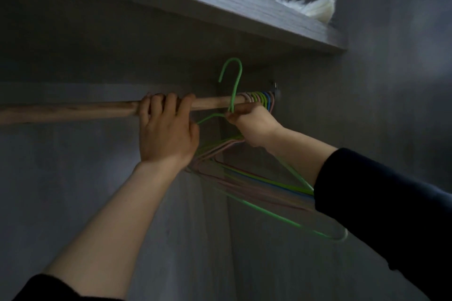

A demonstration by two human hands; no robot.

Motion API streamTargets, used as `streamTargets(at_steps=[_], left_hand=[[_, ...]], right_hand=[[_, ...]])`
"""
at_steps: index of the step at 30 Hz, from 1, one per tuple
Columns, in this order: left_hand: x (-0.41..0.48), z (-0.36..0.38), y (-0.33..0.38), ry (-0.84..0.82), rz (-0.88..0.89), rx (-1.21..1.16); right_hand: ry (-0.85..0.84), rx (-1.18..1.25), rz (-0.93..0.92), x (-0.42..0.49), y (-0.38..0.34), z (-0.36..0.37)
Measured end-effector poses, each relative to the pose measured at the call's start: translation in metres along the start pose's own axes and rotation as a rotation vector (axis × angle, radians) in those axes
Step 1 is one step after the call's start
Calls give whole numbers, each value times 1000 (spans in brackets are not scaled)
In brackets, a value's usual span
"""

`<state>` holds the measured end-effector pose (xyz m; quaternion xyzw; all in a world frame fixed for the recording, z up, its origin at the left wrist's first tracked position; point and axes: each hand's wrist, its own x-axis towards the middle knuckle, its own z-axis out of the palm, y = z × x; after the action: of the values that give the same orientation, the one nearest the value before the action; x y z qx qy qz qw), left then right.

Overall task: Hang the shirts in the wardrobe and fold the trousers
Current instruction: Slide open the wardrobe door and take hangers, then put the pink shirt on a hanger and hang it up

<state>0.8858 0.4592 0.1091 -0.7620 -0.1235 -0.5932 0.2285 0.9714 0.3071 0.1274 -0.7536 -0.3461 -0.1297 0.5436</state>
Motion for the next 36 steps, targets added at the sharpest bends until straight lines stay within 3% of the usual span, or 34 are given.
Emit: streamTargets(at_steps=[7,11,18,21,25,36], left_hand=[[-2,-10,3,-121,-32,-75],[-17,-25,41,-211,-101,-299],[-71,-97,199,-209,-113,-875],[-100,-144,272,-221,-91,-1024],[-136,-206,382,-285,-70,-1181],[-232,-326,679,-913,292,-1412]], right_hand=[[-62,125,76,-58,14,-27],[-67,130,118,-99,27,-71],[-95,8,219,-206,61,-193],[-120,-19,295,-273,75,-270],[-31,-65,457,-371,106,-372],[355,-182,886,-596,194,-556]])
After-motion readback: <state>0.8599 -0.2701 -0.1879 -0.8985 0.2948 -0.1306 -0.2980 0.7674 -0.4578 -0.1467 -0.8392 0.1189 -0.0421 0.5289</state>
